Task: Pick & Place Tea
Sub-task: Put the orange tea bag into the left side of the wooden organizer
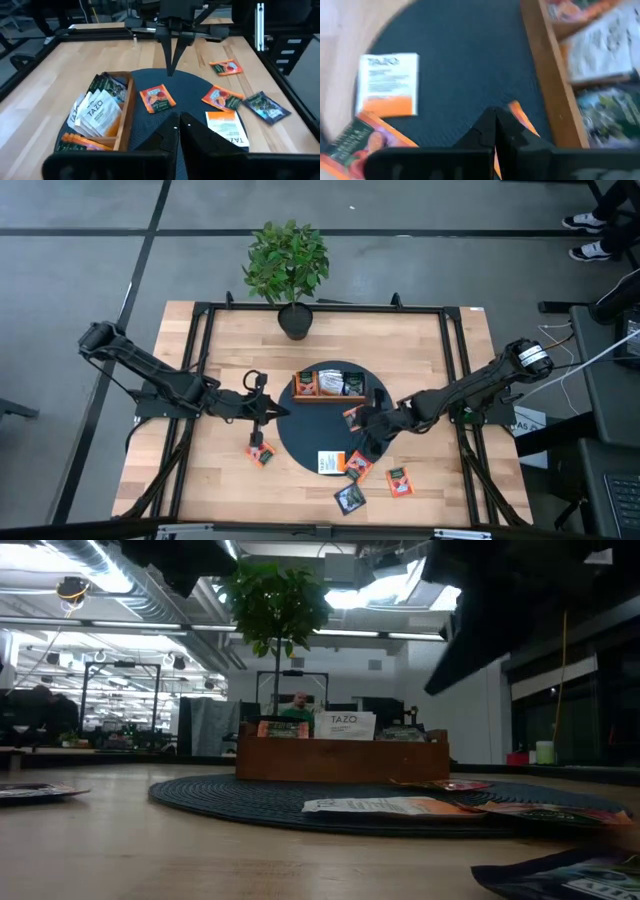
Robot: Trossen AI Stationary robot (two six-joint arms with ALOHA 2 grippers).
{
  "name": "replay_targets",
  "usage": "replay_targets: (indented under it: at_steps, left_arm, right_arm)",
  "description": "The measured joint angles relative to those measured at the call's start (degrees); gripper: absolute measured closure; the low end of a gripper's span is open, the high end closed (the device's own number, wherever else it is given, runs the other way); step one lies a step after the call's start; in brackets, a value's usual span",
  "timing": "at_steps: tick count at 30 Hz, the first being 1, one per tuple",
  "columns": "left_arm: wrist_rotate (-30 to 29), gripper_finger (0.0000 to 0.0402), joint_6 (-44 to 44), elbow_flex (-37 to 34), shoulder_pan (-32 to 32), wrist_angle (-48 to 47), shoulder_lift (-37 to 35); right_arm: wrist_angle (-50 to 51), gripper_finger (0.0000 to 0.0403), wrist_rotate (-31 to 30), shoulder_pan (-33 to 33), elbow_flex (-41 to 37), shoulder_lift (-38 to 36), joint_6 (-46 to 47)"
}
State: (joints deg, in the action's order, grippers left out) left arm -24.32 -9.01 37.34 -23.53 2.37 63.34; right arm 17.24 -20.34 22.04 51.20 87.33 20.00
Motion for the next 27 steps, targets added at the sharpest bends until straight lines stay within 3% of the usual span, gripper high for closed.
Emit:
replay_targets:
  at_steps: [9, 17, 24, 27]
  left_arm:
    - [-0.8, 0.0362, -0.1, 0.0, 0.0, 7.7, 7.7]
    - [-4.3, 0.0339, 7.5, 0.0, 0.0, 21.3, 19.7]
    - [-6.6, 0.0322, 11.6, 5.7, 0.3, 23.6, 27.3]
    - [-6.1, 0.0319, 7.5, 8.5, 1.2, 23.6, 30.0]
  right_arm:
    - [-1.5, 0.04, 1.3, -0.1, -5.0, -1.7, 3.9]
    - [-9.2, 0.04, 0.1, -0.2, -13.8, -6.0, 10.1]
    - [-15.2, 0.04, -1.0, -1.1, -19.5, -6.2, 12.8]
    - [-19.4, 0.04, -1.0, -1.5, -21.6, -6.2, 11.4]
